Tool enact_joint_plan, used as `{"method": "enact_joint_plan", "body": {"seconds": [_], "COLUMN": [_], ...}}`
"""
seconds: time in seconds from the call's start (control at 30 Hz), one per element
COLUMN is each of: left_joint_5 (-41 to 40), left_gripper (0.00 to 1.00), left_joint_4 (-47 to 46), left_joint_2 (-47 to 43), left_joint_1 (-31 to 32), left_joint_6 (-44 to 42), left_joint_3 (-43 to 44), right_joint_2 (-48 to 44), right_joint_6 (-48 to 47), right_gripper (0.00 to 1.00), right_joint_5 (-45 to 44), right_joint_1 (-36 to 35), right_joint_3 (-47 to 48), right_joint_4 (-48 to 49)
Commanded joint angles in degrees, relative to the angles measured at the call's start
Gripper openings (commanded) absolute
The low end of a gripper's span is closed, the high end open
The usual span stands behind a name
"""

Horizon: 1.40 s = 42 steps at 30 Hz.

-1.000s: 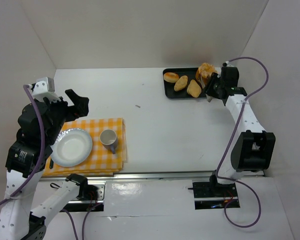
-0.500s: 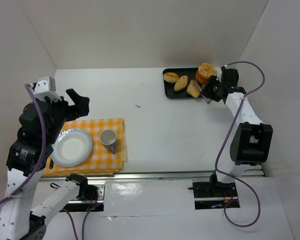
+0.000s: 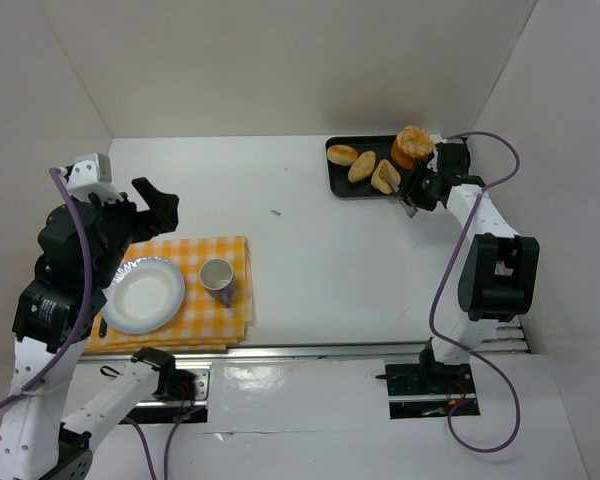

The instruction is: Place the bread

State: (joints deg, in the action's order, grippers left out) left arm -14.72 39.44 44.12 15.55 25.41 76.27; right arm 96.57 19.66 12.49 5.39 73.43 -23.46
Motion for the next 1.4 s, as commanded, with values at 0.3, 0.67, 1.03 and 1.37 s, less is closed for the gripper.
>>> {"method": "enact_joint_plan", "body": {"seconds": [0.3,0.67,1.03,1.37], "left_joint_5": [-1.09,-0.31,1.01,-3.30], "left_gripper": [0.99,0.99,0.99,0.99], "left_joint_4": [-2.00,-2.00,0.73,2.57], "left_joint_2": [-1.49,-1.49,-0.44,-3.69], "left_joint_1": [0.18,0.18,0.18,0.18], "left_joint_6": [-1.41,-0.81,5.08,5.00], "left_joint_3": [0.46,1.51,4.06,7.31], "right_joint_2": [-2.97,-13.16,5.18,31.37], "right_joint_6": [0.55,1.17,1.78,-0.51], "right_gripper": [0.15,0.00,0.00,0.00], "right_joint_5": [5.88,3.25,13.06,19.23], "right_joint_1": [0.33,-9.22,-44.74,-60.58], "right_joint_3": [-0.31,5.31,20.60,44.87], "right_joint_4": [3.16,3.69,14.14,8.43]}}
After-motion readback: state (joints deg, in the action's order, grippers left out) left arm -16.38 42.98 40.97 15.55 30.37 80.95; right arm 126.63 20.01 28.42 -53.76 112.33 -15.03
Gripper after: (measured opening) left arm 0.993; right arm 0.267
